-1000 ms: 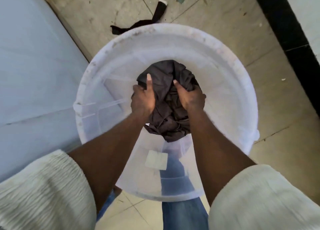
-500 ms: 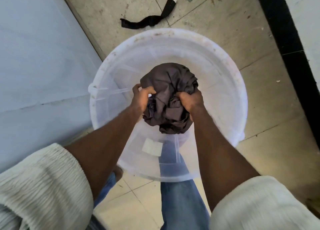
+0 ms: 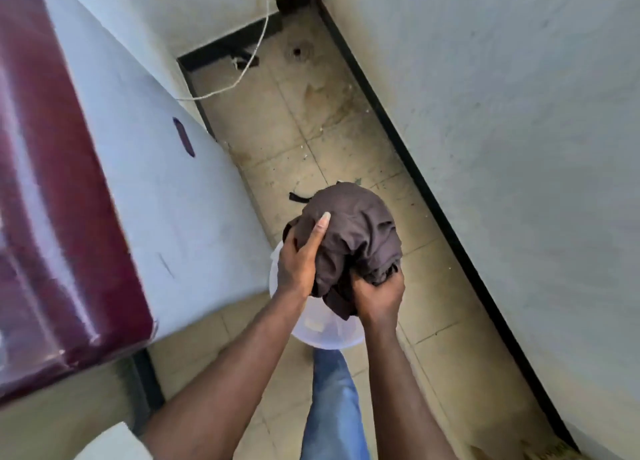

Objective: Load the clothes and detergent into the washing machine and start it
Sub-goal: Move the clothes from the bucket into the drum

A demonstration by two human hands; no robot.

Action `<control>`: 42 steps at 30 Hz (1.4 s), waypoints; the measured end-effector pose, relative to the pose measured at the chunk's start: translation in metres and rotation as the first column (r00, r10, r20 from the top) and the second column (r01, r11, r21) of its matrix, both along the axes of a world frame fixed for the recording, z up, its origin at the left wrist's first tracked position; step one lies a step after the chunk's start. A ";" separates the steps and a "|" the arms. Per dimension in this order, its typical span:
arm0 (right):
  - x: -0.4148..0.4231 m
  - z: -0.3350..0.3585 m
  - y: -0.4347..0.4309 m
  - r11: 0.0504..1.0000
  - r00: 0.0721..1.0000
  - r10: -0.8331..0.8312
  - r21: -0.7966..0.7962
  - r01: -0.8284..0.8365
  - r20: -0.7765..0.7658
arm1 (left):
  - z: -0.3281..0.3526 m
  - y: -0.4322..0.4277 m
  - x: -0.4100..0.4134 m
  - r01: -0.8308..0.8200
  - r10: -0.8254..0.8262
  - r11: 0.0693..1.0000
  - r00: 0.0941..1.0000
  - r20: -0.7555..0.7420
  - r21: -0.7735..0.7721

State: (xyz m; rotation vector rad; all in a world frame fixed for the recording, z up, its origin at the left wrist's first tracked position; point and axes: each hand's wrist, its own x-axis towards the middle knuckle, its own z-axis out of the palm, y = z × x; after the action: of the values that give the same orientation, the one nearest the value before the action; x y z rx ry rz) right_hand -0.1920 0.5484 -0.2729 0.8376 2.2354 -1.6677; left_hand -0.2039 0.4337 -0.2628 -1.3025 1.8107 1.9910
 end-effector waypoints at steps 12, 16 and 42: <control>0.019 0.319 -0.161 0.959 0.800 -0.078 -0.264 -0.103 -0.595 | 0.344 -0.139 0.046 -0.284 0.016 0.910 0.751 -0.660 -0.302; 0.042 0.367 -0.256 0.887 0.747 0.135 -0.256 -0.384 -0.651 | 0.400 -0.240 0.093 -0.401 0.022 0.814 0.743 -0.669 -0.420; 0.079 0.279 -0.407 0.744 0.719 0.666 0.113 -0.659 -0.196 | 0.249 -0.456 0.210 0.009 -0.084 0.890 0.986 -0.143 -0.456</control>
State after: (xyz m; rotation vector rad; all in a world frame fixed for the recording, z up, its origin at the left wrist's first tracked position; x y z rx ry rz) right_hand -0.1130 0.1410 0.0063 -0.1931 2.3024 -1.3987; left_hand 0.0059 -0.0219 -0.0140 -1.2134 2.4718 1.7481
